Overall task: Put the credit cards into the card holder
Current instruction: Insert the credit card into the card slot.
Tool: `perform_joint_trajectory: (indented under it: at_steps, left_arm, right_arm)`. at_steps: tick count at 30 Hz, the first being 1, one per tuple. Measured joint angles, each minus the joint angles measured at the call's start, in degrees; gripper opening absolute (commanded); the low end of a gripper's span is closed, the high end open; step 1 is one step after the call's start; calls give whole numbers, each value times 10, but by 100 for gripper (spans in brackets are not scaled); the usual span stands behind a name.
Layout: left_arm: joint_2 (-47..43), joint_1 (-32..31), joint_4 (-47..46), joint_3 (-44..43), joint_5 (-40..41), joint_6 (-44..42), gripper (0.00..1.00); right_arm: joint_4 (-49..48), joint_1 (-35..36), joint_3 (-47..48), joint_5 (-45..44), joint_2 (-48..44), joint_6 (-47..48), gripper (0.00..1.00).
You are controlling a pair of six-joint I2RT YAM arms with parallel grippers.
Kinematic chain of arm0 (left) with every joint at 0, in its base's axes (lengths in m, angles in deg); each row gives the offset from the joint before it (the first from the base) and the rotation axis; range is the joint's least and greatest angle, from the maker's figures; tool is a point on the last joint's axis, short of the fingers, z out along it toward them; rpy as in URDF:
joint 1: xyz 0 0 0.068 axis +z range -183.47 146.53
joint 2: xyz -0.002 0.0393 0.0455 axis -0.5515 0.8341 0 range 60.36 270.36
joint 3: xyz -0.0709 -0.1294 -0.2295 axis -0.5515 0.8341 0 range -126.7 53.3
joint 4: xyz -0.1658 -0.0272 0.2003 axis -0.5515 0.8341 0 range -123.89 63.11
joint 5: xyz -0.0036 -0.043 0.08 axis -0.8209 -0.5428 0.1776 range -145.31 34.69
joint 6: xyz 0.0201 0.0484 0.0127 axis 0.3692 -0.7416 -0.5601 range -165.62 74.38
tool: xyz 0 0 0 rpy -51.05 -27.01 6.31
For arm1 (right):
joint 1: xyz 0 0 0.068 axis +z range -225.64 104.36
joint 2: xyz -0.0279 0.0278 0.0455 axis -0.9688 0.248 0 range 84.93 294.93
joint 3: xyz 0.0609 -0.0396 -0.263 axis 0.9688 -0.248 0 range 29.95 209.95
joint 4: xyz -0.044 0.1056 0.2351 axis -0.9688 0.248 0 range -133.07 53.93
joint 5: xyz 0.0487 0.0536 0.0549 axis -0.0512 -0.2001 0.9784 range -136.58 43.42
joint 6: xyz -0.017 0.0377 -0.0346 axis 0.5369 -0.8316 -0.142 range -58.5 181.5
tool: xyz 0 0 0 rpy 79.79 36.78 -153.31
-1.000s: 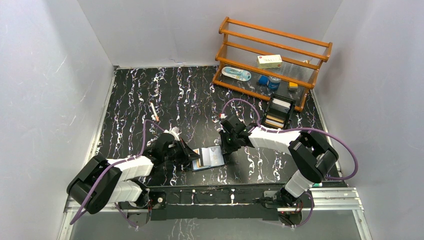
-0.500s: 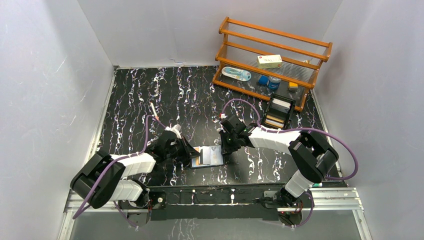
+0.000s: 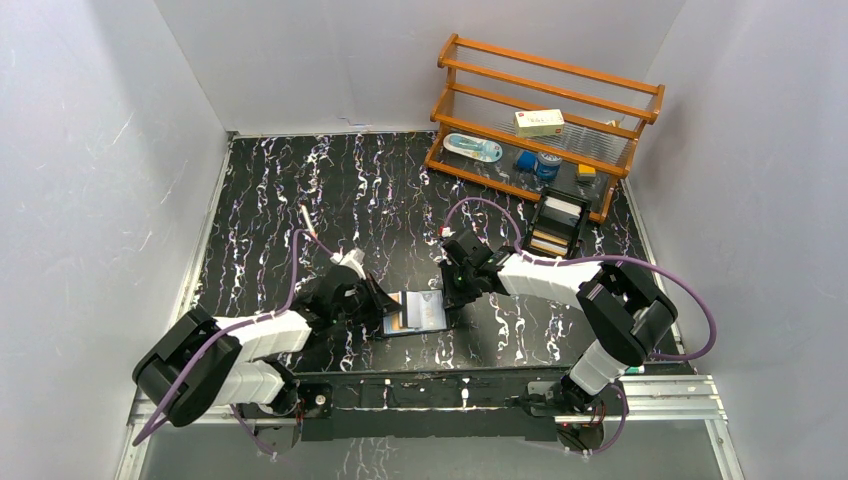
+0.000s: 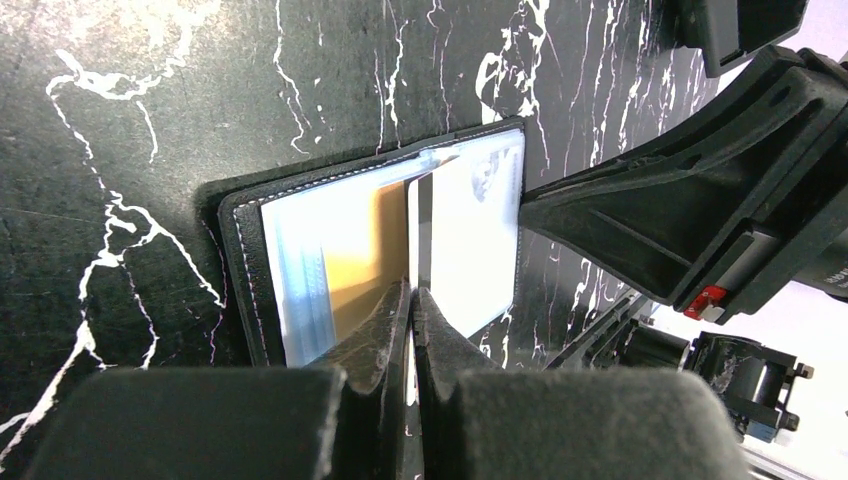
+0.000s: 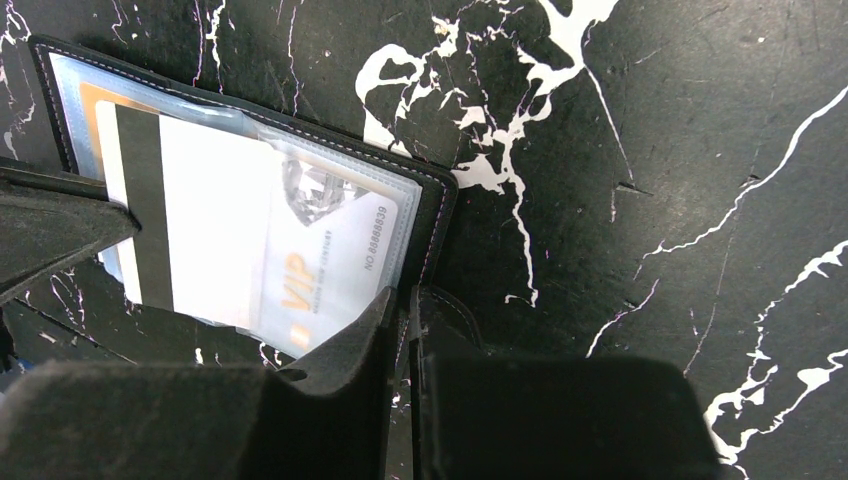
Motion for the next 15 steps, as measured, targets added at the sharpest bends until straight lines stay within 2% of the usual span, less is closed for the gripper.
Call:
perform_joint_trajectory:
  at_steps: [11,15]
  left_arm:
    - [45,-31,-55,4,27,25,0]
    - [60,-38,-66,-2,27,31,5]
  right_arm:
    - [-11,-1,-9,1,-5,-16,19]
    - [-20,-2,-17,1,-9,-27,19]
